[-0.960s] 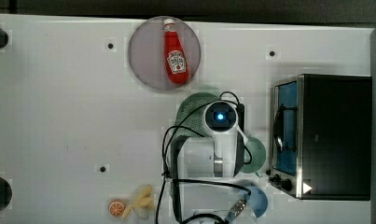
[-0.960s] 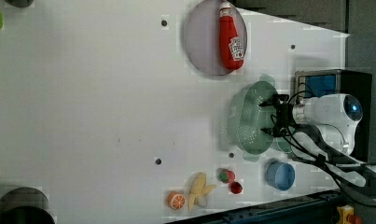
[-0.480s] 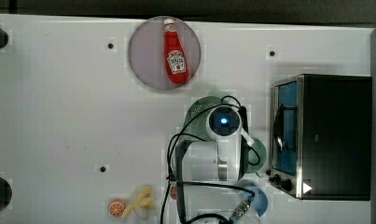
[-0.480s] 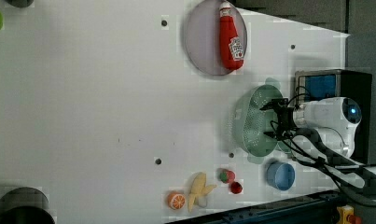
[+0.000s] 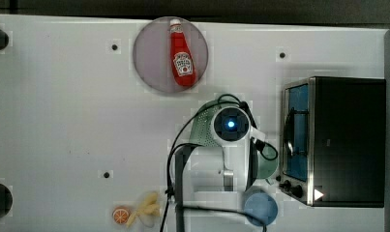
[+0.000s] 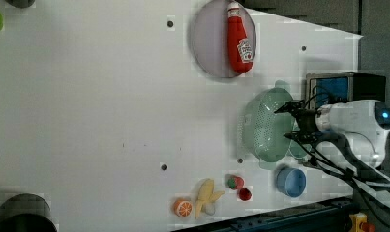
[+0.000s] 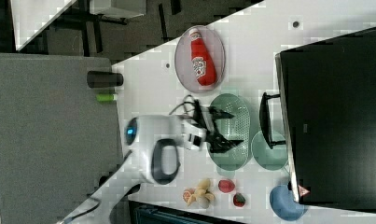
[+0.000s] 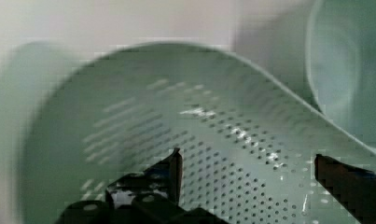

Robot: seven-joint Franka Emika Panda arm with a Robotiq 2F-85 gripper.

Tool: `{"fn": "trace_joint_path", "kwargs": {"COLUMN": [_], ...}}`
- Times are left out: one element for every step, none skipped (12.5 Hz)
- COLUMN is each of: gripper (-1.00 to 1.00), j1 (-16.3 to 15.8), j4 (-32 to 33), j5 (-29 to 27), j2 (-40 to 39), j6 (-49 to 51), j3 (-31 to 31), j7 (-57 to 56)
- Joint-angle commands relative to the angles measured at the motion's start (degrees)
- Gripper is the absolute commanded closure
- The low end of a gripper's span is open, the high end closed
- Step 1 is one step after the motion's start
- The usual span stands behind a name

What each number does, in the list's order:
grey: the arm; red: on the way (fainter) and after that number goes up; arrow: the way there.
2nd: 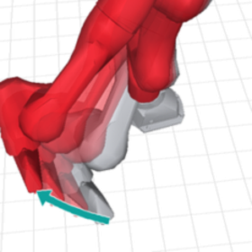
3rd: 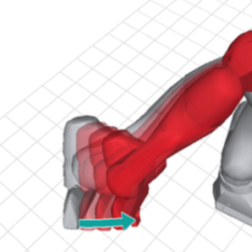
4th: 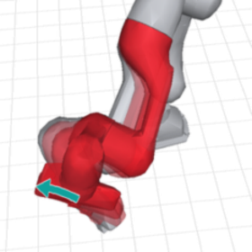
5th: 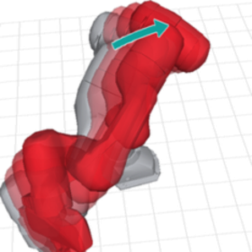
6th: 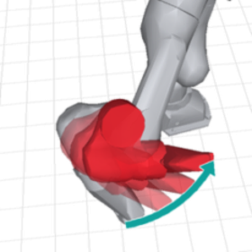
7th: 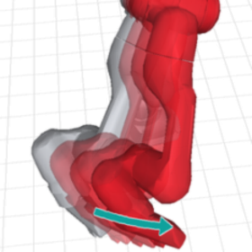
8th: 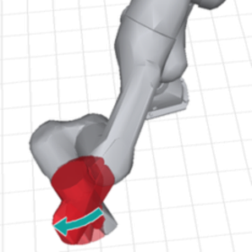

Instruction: Drag strainer left to right.

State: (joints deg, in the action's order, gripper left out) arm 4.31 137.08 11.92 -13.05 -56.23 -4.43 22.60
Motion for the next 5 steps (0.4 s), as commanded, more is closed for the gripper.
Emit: {"fn": "trace_joint_path", "kwargs": {"gripper": [-1.0, -1.0, -1.0, -1.0, -1.0], "j1": [-1.4, -1.4, -1.5, -1.6, -1.7], "j4": [-2.5, -3.2, -4.1, -5.3, -6.7], "j5": [-1.2, -1.7, -2.3, -3.2, -4.1], "j2": [11.0, 14.3, 17.6, 20.8, 23.9], "j6": [3.9, 7.7, 12.1, 17.2, 22.9], "j3": [1.3, 1.9, 2.7, 3.6, 4.5], "j7": [-14.2, -14.2, -14.2, -14.2, -14.2]}}
